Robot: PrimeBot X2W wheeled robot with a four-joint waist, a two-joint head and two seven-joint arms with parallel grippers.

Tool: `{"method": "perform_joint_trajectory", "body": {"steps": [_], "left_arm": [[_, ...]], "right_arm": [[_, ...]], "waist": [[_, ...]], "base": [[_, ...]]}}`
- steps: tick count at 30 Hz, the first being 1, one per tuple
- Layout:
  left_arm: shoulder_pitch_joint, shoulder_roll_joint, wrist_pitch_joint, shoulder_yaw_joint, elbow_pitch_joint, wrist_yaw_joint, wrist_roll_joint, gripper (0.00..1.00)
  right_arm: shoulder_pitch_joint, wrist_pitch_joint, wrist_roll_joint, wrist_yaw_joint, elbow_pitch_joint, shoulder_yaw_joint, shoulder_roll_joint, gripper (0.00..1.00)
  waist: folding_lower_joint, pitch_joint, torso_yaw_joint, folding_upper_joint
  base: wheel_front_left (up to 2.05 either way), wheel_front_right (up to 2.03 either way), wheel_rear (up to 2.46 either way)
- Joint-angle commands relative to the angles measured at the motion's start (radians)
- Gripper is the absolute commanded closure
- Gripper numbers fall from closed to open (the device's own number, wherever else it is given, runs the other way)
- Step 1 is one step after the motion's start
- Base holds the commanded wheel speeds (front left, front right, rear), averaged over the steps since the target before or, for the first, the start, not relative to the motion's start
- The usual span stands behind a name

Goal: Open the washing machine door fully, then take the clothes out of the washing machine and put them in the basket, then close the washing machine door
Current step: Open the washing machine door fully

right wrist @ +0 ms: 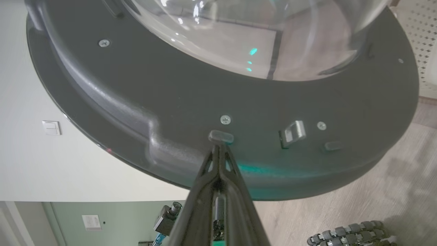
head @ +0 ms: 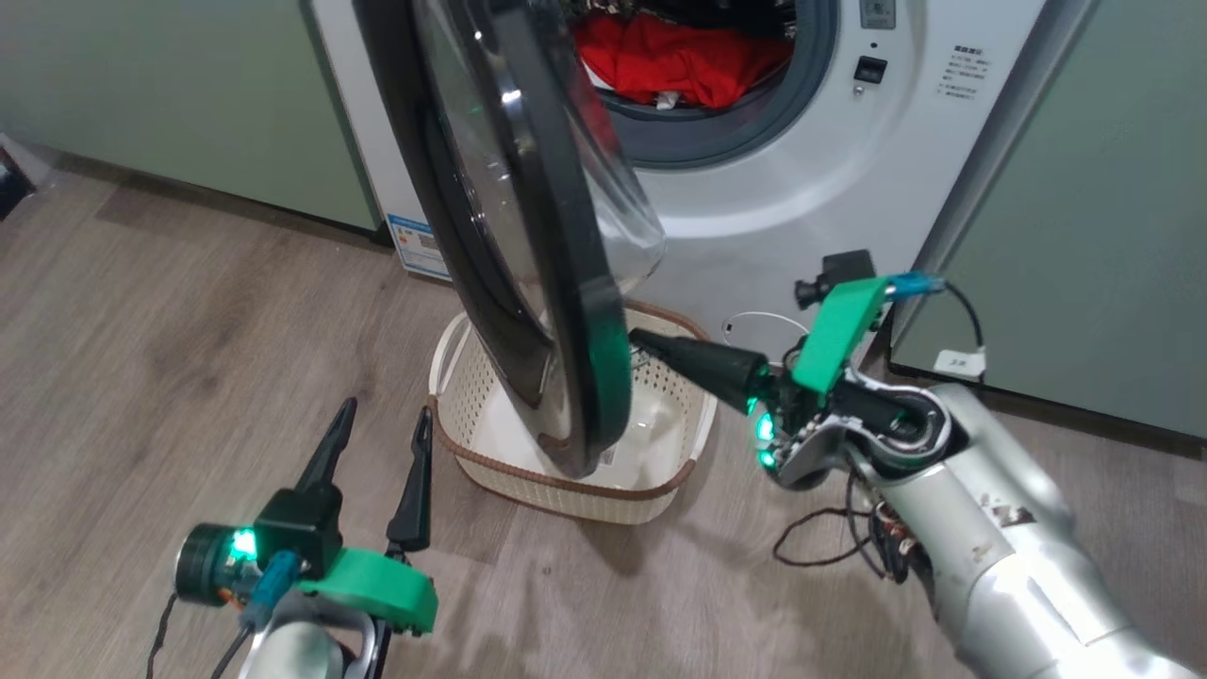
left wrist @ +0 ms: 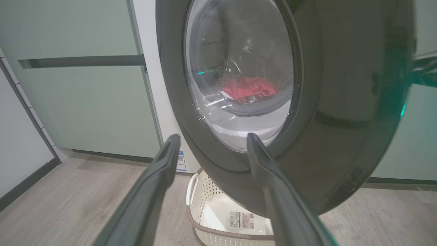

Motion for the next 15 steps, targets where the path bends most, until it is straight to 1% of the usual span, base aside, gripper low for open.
{"method": "perform_joint_trajectory", "body": {"steps": [1, 7, 15], "left_arm": [[-0.026, 0.011, -0.007, 0.04, -0.036, -0.004, 0.003, 0.0], [-0.02, 0.01, -0.007, 0.053, -0.04, -0.003, 0.0, 0.0], [-0.009, 0.01, -0.007, 0.089, -0.037, 0.002, -0.01, 0.0]], "right_arm": [[-0.01, -0.012, 0.019, 0.0, -0.04, 0.021, 0.021, 1.0], [-0.018, -0.045, 0.048, 0.0, -0.033, 0.06, 0.021, 1.0], [-0.007, -0.12, 0.022, 0.0, -0.025, 0.038, 0.021, 1.0]], "waist": [[0.0001, -0.001, 0.001, -0.0001], [0.0001, -0.002, -0.003, -0.0001], [0.0001, -0.009, -0.051, -0.0001]], "base": [[0.0, 0.0, 0.0], [0.0, 0.0, 0.0], [0.0, 0.0, 0.0]]}}
